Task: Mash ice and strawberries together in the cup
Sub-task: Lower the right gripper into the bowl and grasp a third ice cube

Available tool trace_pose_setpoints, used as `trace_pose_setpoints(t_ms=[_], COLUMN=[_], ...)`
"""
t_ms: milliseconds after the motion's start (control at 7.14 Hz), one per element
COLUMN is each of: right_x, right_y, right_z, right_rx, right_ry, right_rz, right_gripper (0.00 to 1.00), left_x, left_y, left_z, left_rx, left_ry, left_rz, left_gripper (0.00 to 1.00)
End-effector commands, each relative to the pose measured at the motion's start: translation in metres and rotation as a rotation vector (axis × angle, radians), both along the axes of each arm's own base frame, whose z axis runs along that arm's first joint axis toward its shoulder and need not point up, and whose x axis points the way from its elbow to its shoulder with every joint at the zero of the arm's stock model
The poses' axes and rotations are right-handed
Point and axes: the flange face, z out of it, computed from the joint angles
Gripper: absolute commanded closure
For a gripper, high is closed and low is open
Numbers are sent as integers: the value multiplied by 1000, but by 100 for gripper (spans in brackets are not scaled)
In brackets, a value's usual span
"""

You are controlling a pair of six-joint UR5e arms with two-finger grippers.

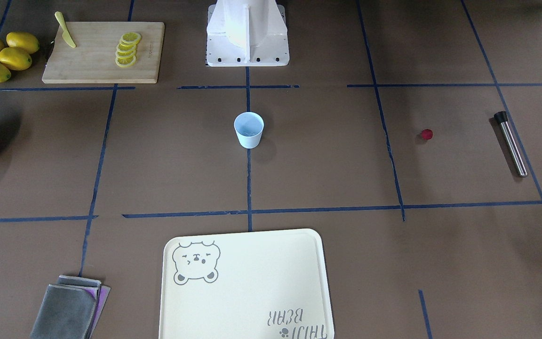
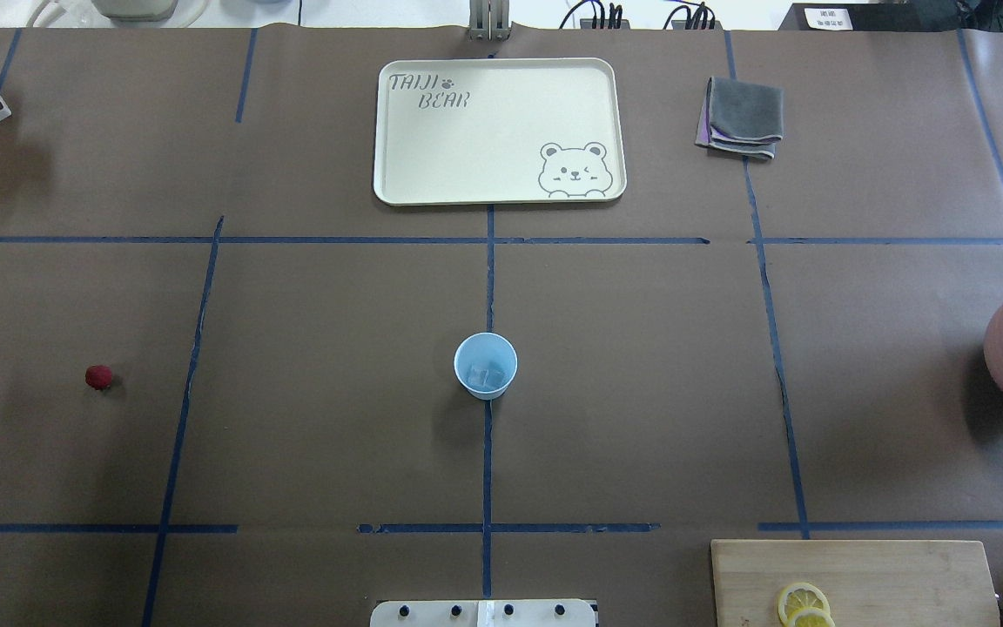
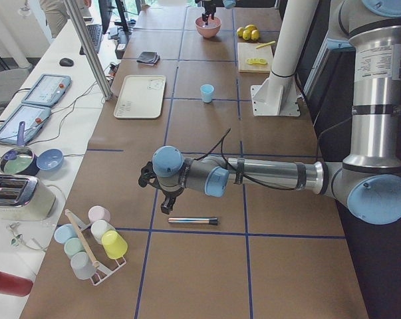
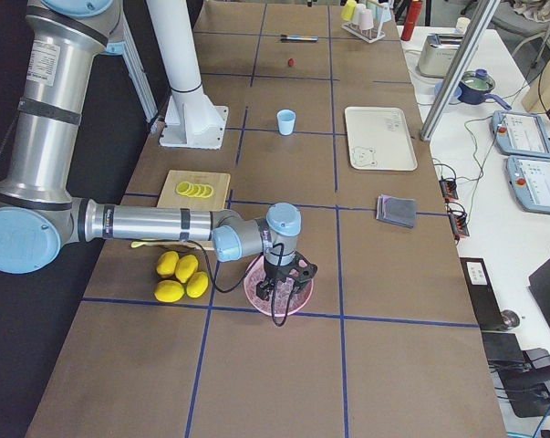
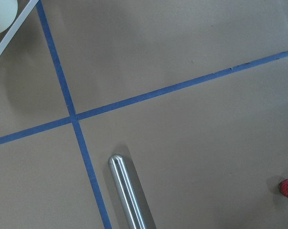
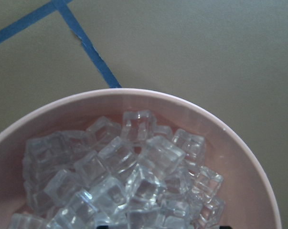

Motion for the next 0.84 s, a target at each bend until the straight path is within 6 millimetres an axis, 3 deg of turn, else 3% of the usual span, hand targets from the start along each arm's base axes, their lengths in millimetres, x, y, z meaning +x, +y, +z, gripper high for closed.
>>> trace_pose_setpoints(t_ms=[0,280,701], right_x=[1,1,1], right_y=[3,3,2], right_z=[4,7,8], right_rx=[-7,-11,-12], right_ry=[3,8,7], right_rz=[-2,-2,-2], right_gripper=[22,38,85], left_x=[0,0,0], left_y=[0,0,0], left_z=[0,0,0], left_rx=[0,0,0], left_ry=[0,0,0], left_rz=[0,0,0], left_gripper=[0,0,0])
